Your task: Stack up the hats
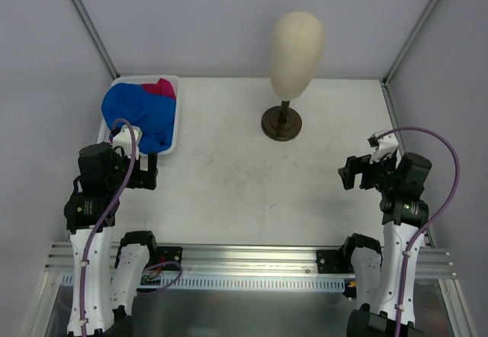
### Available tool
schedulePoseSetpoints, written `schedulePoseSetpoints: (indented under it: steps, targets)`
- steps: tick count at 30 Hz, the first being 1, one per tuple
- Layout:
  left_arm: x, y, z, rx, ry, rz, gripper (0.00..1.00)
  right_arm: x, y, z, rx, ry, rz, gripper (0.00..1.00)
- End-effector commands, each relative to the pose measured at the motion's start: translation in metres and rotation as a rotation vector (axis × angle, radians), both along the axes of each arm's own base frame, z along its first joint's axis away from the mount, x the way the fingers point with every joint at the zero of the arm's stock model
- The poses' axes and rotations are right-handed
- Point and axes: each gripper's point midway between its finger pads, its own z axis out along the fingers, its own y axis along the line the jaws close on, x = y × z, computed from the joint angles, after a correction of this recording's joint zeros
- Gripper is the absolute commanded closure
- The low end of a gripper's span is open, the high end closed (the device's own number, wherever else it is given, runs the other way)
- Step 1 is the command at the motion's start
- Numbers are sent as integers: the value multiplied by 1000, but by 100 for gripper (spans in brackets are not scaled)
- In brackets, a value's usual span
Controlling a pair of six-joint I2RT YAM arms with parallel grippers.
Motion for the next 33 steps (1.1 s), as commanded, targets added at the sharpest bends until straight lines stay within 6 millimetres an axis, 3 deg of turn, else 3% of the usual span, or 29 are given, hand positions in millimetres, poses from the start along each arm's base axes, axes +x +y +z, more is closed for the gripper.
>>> schedulePoseSetpoints:
  steps: [1,7,8,10,11,13,14,15,16,17,18,20,22,23,26,29,33]
  targets:
    - [11,12,2,49,5,29,1,4,3,14,-1,-28,21,1]
    - [40,19,25,61,30,52,1,15,-7,17,-43,4,-13,1]
    - [48,22,43,64,4,68,1,19,-8,22,-52,7,-14,0]
    - [71,34,37,89,76,112,1,22,-5,25,-74,8,-3,0]
    - [82,38,53,100,52,123,2,24,-3,25,-75,16,4,0]
    - [112,45,41,116,129,127,6,26,4,30,-75,11,33,1]
    - [126,48,54,122,108,127,13,27,6,30,-72,15,37,0]
    - [144,52,40,123,159,126,17,29,9,29,-69,26,47,0]
    - [155,54,39,123,171,125,21,31,9,31,-70,25,43,0]
    - [169,55,54,119,137,122,27,31,10,30,-68,30,43,0]
    - [185,56,39,116,182,123,28,33,10,29,-62,41,41,1]
    - [203,59,44,114,170,122,29,35,8,30,-68,41,37,0]
    - [221,61,27,114,211,120,29,37,8,29,-73,47,39,0]
    - [229,63,33,117,197,126,29,39,7,30,-72,46,38,0]
    - [253,68,1,130,267,114,29,44,9,28,-51,67,36,1]
    - [263,80,-13,183,299,124,30,48,9,25,-37,86,28,0]
    - [265,96,-46,239,385,109,29,51,8,23,-38,93,25,1]
